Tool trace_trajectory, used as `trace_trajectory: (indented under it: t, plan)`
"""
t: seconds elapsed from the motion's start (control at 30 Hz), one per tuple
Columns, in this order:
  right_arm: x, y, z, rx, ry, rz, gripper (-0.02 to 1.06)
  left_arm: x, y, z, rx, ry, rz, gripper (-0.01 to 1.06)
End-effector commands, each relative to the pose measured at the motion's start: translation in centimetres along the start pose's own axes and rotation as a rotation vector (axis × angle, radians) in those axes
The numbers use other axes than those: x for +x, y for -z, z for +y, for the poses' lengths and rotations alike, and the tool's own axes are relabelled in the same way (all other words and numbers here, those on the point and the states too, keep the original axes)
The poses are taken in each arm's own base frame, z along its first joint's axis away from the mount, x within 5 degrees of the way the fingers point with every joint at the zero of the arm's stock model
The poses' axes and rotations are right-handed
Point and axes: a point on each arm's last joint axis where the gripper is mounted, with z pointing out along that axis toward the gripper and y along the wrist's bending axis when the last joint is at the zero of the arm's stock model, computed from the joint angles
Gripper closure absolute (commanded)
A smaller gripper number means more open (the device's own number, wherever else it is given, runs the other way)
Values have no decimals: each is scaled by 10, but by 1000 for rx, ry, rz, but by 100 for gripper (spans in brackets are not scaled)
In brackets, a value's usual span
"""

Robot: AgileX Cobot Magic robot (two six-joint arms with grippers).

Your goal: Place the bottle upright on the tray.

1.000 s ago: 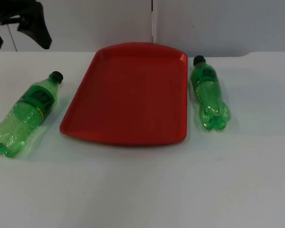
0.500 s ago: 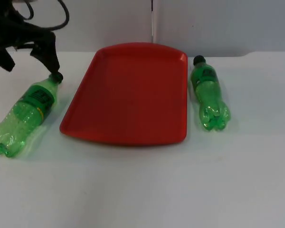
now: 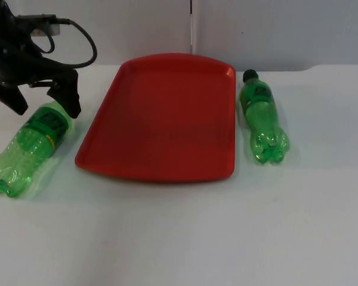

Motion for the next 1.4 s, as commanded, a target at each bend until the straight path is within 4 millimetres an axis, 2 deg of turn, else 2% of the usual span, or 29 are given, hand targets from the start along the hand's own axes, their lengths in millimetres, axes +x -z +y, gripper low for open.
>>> trace_trajectory:
  t: [0.0,0.53,0.77,1.2,1.37]
  plan:
    - [1,-1,0,7,-7,-2,-1,-4,-3,3,-18,-22,27,0]
    - [1,-1,0,7,-7,-2,-1,-3,-45,12,-21,-15,63,0]
    - [1,-1,0,7,-7,-2,-1,-4,-53,14,-27,-13,53,7]
    - [1,-1,0,7,-7,-2,-1,-5,-53,15,-40,-17,36,7]
    - [1,-1,0,7,-7,-2,-1,-3,-59,16,-40,-21,52,7]
